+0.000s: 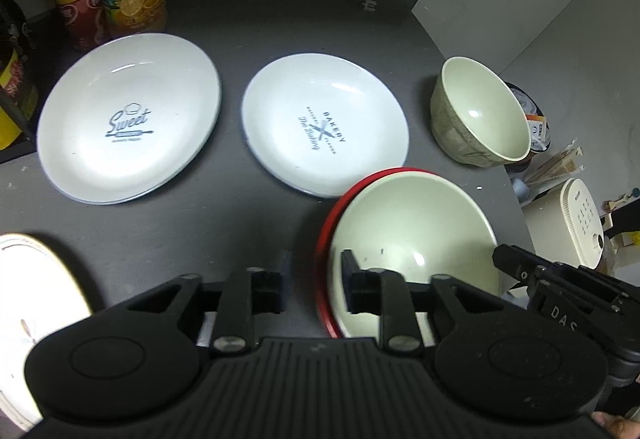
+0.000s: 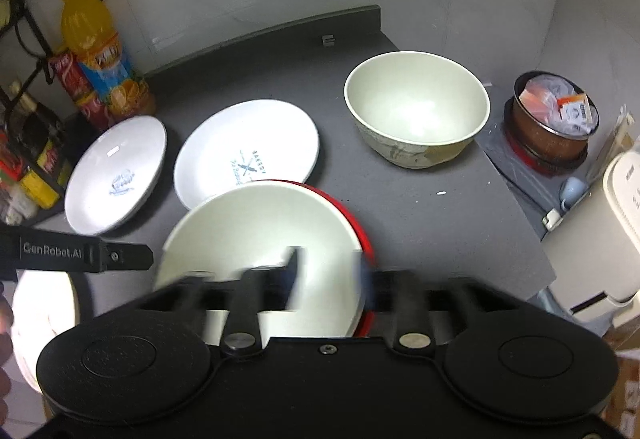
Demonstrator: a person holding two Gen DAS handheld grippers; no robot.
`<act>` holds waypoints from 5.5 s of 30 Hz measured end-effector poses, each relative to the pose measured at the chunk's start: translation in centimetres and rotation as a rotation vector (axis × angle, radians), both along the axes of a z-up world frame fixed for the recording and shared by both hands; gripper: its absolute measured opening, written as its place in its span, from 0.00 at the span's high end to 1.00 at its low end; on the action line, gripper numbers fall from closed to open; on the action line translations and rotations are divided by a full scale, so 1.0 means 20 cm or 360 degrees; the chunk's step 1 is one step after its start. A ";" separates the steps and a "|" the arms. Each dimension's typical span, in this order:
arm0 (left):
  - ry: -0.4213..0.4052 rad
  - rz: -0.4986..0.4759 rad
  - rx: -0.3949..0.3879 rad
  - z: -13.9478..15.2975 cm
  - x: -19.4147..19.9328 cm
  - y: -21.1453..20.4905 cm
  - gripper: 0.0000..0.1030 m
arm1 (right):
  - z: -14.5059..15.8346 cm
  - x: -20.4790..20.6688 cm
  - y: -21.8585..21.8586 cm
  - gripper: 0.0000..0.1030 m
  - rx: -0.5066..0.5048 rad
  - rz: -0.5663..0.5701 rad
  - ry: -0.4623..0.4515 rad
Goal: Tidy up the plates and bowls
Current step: 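Lower the cream bowl into the red bowl and open the right tool, then move the right tool to the other cream bowl and grasp its rim, then lift the cream bowl with the right tool and carry it to the stacked bowls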
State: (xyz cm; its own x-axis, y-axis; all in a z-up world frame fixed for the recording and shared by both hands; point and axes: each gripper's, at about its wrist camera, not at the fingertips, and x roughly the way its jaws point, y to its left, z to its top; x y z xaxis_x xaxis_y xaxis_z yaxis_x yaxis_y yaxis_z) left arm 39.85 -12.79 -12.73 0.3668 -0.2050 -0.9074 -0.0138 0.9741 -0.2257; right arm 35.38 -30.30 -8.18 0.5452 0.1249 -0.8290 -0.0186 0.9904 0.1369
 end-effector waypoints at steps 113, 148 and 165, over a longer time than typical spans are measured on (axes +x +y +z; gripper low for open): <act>0.0127 0.0114 -0.0028 -0.21 0.92 -0.80 0.89 | -0.27 0.69 -0.74 0.85 0.0353 -0.0288 0.0148; -0.0135 0.0060 -0.0185 0.27 0.30 -0.33 0.96 | 0.14 0.14 -0.33 0.84 0.0298 -0.0304 -0.0075; 0.0030 0.0085 -0.0165 0.12 0.10 -0.14 0.96 | 0.03 0.00 -0.14 0.83 0.0225 -0.0221 0.0117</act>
State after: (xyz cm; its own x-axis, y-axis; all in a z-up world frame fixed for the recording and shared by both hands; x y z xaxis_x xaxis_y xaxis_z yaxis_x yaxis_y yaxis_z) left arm 41.95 -15.51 -10.42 0.3629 -0.2785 -0.8892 -0.0705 0.9434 -0.3242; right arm 35.43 -33.13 -7.66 0.5039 0.1704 -0.8468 0.1321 0.9536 0.2705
